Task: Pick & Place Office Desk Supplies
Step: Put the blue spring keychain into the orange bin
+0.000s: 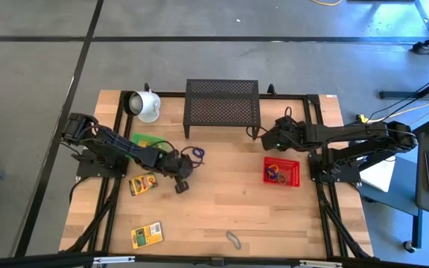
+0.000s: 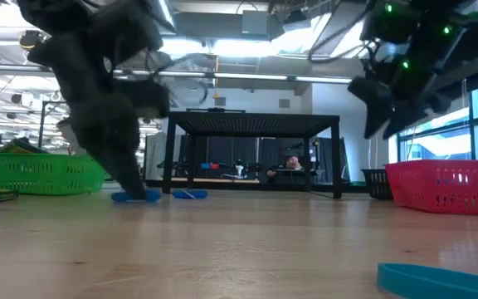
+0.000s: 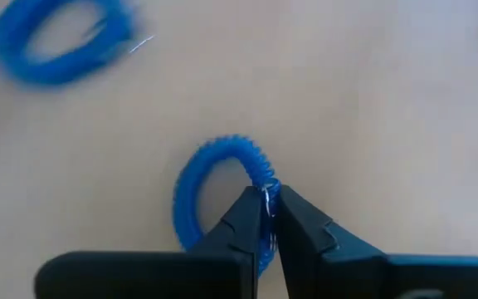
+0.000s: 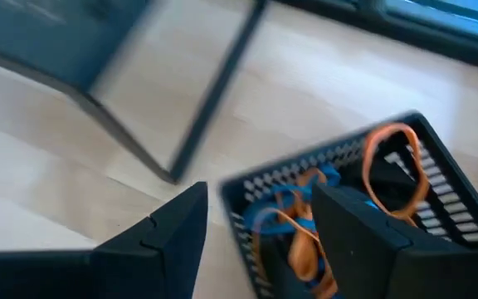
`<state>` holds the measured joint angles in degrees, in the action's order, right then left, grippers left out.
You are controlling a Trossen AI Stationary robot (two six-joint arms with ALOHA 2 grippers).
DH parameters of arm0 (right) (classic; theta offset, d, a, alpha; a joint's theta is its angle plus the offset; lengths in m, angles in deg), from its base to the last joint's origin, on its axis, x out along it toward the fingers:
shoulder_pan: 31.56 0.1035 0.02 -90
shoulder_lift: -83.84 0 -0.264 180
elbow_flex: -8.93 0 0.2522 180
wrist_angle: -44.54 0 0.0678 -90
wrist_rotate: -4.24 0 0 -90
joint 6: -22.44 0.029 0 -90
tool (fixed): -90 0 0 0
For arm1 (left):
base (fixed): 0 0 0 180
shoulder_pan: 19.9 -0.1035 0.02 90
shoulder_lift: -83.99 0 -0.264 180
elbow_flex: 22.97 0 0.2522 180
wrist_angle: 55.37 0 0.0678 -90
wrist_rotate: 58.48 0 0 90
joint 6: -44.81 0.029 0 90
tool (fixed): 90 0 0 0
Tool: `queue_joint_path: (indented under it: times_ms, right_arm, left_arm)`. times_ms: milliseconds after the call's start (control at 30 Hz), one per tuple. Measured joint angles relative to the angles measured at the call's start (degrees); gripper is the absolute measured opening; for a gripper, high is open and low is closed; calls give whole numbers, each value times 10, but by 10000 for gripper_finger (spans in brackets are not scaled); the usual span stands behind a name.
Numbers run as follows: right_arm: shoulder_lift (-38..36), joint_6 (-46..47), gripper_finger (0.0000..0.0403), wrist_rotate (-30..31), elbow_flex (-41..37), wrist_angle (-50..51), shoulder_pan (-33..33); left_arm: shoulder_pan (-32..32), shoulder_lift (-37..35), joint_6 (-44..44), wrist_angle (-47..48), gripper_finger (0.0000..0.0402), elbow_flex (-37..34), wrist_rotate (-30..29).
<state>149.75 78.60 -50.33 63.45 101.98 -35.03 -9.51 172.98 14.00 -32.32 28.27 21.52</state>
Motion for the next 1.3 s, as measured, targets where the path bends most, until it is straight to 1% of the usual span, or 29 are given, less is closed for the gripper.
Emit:
queue_joint_path:
  times_ms: [133, 267, 433, 600, 667, 733, 867, 933, 1000, 1033, 1100, 1200, 1300]
  right_arm:
    - [0, -25, 215, 2, 44, -8, 19]
    - [0, -59, 215, 11, 84, -60, 49]
    - [2, -144, 215, 26, 91, -223, 107]
    - [44, -267, 215, 23, 92, -390, 170]
    - [68, -324, 215, -4, 92, -449, 190]
    - [98, -383, 215, -55, 92, -509, 204]
    - [157, -505, 215, -202, 92, -602, 221]
    - [186, -548, 215, -272, 92, -637, 226]
    - [213, -579, 215, -325, 92, -675, 229]
    - [224, -592, 215, -342, 92, -690, 231]
    - [245, -615, 215, -357, 92, -721, 232]
    - [265, -645, 215, -354, 92, -752, 232]
    - [269, -651, 215, -346, 92, -772, 232]
  left_arm:
    - [18, 0, 40, -116, 19, 0, 19]
    - [44, -1, 90, -255, 19, 0, 38]
    - [79, -1, 158, -411, 19, 1, 47]
    - [111, -2, 209, -524, 23, 1, 48]
    - [121, -2, 226, -559, 24, 1, 46]
    - [129, -2, 240, -594, 24, 1, 46]
    - [140, -2, 270, -658, 23, 1, 45]
    - [142, -2, 285, -681, 23, 1, 44]
    - [144, -3, 296, -691, 23, 2, 43]
    - [144, -3, 299, -693, 23, 2, 44]
    - [144, -3, 301, -693, 23, 2, 44]
    - [144, -3, 301, -691, 23, 2, 43]
    - [144, -3, 309, -690, 24, 2, 43]
